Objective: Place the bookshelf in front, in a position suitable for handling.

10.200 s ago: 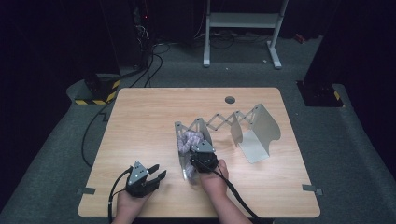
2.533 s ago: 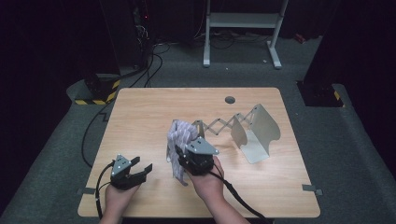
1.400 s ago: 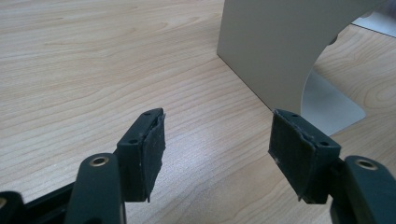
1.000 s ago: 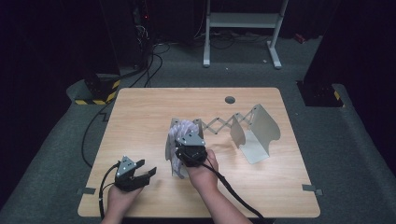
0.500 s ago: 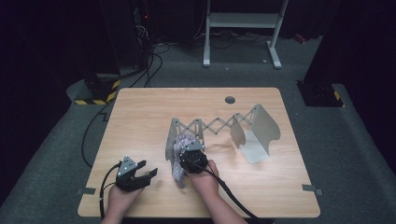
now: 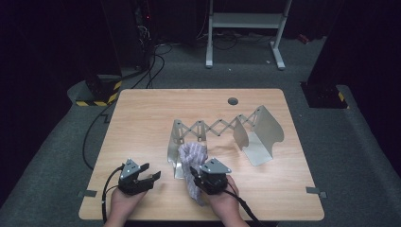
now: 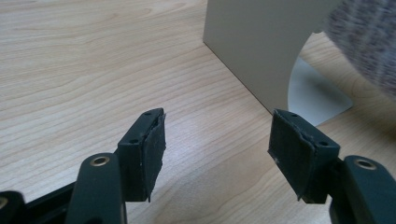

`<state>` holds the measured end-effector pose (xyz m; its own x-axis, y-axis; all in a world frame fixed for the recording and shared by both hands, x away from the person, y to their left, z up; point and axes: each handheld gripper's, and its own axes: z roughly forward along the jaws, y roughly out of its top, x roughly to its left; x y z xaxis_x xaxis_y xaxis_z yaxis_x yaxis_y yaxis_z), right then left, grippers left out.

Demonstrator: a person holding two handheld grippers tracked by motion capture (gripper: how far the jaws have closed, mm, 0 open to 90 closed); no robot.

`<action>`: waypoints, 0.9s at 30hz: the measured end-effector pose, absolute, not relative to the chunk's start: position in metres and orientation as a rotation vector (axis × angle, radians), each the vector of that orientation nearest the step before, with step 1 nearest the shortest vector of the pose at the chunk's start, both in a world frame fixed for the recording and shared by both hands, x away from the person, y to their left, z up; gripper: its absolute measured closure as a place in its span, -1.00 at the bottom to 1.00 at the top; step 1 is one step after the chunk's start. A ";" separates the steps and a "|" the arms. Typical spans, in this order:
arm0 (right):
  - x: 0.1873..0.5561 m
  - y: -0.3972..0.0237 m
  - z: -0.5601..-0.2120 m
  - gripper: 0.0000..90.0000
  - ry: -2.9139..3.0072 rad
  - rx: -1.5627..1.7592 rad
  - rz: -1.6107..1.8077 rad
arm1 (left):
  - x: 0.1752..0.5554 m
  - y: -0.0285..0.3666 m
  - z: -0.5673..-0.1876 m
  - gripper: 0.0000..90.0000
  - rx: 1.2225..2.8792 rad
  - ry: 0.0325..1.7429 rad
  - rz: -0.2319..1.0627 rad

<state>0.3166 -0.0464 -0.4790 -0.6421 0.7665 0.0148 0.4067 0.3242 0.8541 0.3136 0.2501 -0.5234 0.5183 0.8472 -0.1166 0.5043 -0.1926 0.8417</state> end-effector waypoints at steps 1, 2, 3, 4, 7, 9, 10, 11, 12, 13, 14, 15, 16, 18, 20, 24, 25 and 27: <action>0.314 -0.053 -0.480 0.36 2.195 1.045 1.249 | 0.313 0.249 -0.523 -0.19 1.853 1.115 0.473; 0.311 -0.059 -0.482 0.36 2.182 1.051 1.249 | 0.313 0.248 -0.523 -0.20 1.857 1.110 0.472; 0.308 -0.071 -0.485 0.35 2.157 1.078 1.261 | 0.313 0.246 -0.523 -0.20 1.864 1.107 0.470; 0.308 -0.071 -0.485 0.35 2.157 1.078 1.261 | 0.313 0.246 -0.523 -0.20 1.864 1.107 0.470; 0.308 -0.093 -0.491 0.33 2.148 1.099 1.237 | 0.312 0.243 -0.523 -0.20 1.868 1.103 0.469; 0.309 -0.103 -0.493 0.33 2.139 1.128 1.233 | 0.313 0.241 -0.524 -0.20 1.867 1.104 0.463; 0.309 -0.103 -0.493 0.33 2.139 1.128 1.233 | 0.313 0.241 -0.524 -0.20 1.867 1.104 0.463; 0.310 -0.110 -0.495 0.34 2.129 1.148 1.219 | 0.313 0.240 -0.523 -0.20 1.867 1.099 0.461; 0.310 -0.110 -0.495 0.34 2.129 1.148 1.219 | 0.313 0.240 -0.523 -0.20 1.867 1.099 0.461; 0.311 -0.115 -0.496 0.34 2.120 1.168 1.215 | 0.314 0.238 -0.523 -0.20 1.867 1.093 0.456; 0.311 -0.115 -0.496 0.34 2.120 1.168 1.215 | 0.314 0.238 -0.523 -0.20 1.867 1.093 0.456; 0.311 -0.118 -0.496 0.34 2.108 1.178 1.207 | 0.314 0.236 -0.522 -0.20 1.870 1.080 0.454; 0.311 -0.118 -0.496 0.34 2.108 1.178 1.207 | 0.314 0.236 -0.522 -0.20 1.870 1.080 0.454; 0.310 -0.120 -0.496 0.34 2.100 1.186 1.195 | 0.315 0.234 -0.521 -0.20 1.870 1.067 0.451; 0.309 -0.124 -0.496 0.34 2.091 1.199 1.187 | 0.316 0.230 -0.520 -0.20 1.871 1.054 0.442; 0.304 -0.131 -0.494 0.33 2.066 1.223 1.184 | 0.318 0.222 -0.520 -0.21 1.869 1.026 0.421; 0.303 -0.133 -0.494 0.33 2.056 1.226 1.182 | 0.318 0.220 -0.520 -0.21 1.873 1.023 0.415; 0.299 -0.138 -0.493 0.33 2.043 1.241 1.177 | 0.319 0.214 -0.519 -0.21 1.888 0.992 0.411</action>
